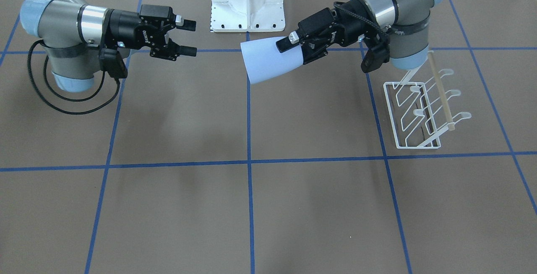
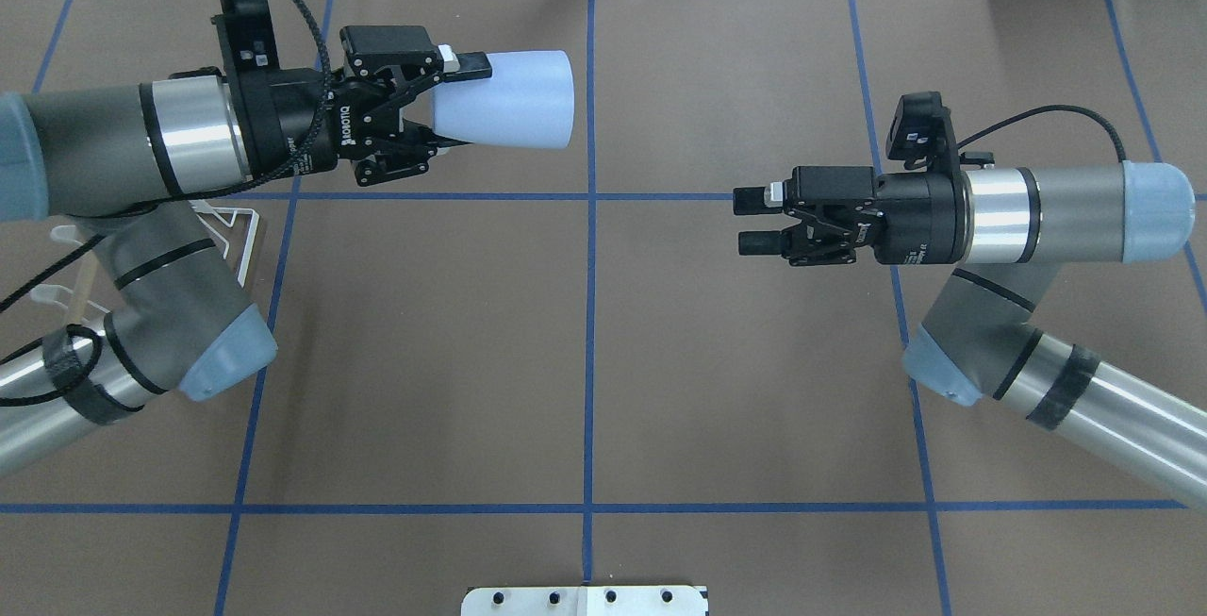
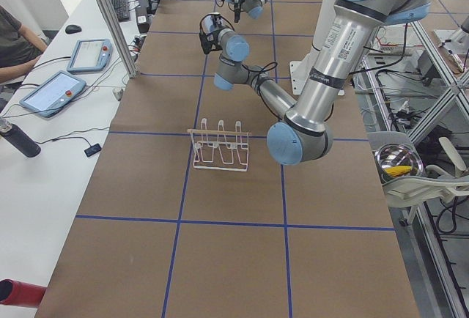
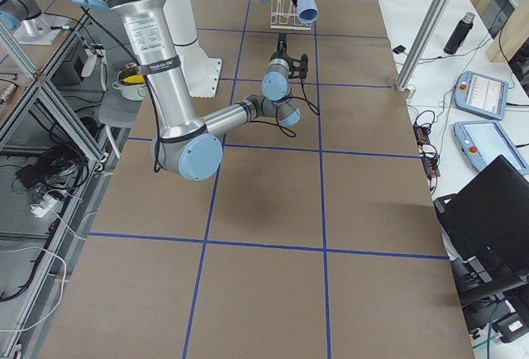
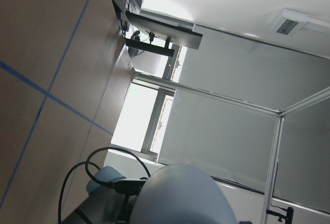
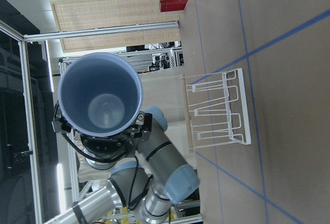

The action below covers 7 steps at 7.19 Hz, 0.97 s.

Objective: Hang cup on cup holder
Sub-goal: 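Open the right gripper and pull it back while the left gripper holds the cup, then move the cup with the left gripper over the rack hooks while the right arm withdraws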

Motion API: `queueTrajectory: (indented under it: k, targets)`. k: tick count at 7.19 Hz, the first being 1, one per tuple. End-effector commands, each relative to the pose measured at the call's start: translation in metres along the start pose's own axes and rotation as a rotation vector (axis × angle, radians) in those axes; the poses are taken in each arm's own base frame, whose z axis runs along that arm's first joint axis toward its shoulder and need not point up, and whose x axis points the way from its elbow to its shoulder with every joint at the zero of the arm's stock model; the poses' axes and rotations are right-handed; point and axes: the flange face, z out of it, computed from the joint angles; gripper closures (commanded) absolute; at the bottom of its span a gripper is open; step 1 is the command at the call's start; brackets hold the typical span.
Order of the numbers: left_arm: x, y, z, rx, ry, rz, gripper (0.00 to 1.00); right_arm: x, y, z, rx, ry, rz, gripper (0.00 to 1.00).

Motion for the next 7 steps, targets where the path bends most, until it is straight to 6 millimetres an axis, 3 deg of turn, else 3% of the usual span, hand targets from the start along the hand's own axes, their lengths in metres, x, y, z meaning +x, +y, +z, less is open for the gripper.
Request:
queueTrajectory:
  k: [1, 3, 5, 7]
  targets:
    - [0.004, -0.028, -0.041, 0.129, -0.262, 0.163, 1.0, 0.047, -0.029, -0.074, 0.085, 0.255, -0.244, 0.0]
    - [0.002, -0.041, -0.055, 0.155, -0.562, 0.31, 1.0, 0.089, -0.04, -0.145, 0.13, 0.48, -0.32, 0.0]
    - [0.012, -0.044, -0.079, 0.103, -0.875, 0.479, 1.0, 0.089, -0.097, -0.22, 0.063, 0.716, -0.358, 0.0]
    - [-0.007, -0.058, -0.096, 0.029, -1.042, 0.542, 1.0, 0.076, -0.145, -0.273, -0.064, 0.856, -0.417, 0.0]
